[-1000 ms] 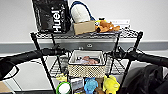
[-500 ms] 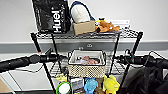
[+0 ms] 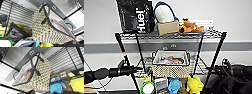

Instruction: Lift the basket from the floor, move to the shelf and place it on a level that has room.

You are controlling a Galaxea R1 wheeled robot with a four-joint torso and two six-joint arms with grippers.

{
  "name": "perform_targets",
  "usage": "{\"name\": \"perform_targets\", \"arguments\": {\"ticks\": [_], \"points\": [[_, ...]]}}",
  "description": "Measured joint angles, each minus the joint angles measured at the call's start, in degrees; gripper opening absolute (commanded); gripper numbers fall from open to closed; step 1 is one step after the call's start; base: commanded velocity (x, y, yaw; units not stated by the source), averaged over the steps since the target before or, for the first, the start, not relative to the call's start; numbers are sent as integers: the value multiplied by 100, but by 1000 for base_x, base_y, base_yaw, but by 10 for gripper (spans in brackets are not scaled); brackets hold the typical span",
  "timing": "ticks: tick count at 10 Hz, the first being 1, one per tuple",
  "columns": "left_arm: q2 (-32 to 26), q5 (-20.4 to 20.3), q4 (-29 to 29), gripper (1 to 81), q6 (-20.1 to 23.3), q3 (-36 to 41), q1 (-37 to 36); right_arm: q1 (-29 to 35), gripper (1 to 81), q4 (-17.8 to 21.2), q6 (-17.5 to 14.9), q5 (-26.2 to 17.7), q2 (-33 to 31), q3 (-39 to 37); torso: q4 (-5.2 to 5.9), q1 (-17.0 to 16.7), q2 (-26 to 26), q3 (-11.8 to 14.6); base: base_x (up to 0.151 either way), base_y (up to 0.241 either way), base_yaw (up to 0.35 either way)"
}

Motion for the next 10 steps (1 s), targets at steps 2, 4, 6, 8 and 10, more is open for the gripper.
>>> {"name": "perform_targets", "arguments": {"ticks": [2,4,6,8,10], "points": [[-247,293,4,811,-77,149,417,-325,811,24,6,-413,-369,190,0,-5,-2,2,0,0,0],[-356,1036,46,811,-177,179,712,-456,811,41,11,-1022,-514,518,0,-7,-2,5,0,0,0],[-631,1229,72,811,-239,163,1326,-929,811,52,15,-1519,-589,707,0,-7,-2,5,0,0,0],[-788,1259,111,811,-256,163,1905,-1415,811,52,15,-1615,-573,724,0,-11,-5,9,0,0,0],[-783,951,193,811,-256,111,2555,-2015,811,46,15,-1659,-427,678,0,-15,-7,13,0,0,0]]}}
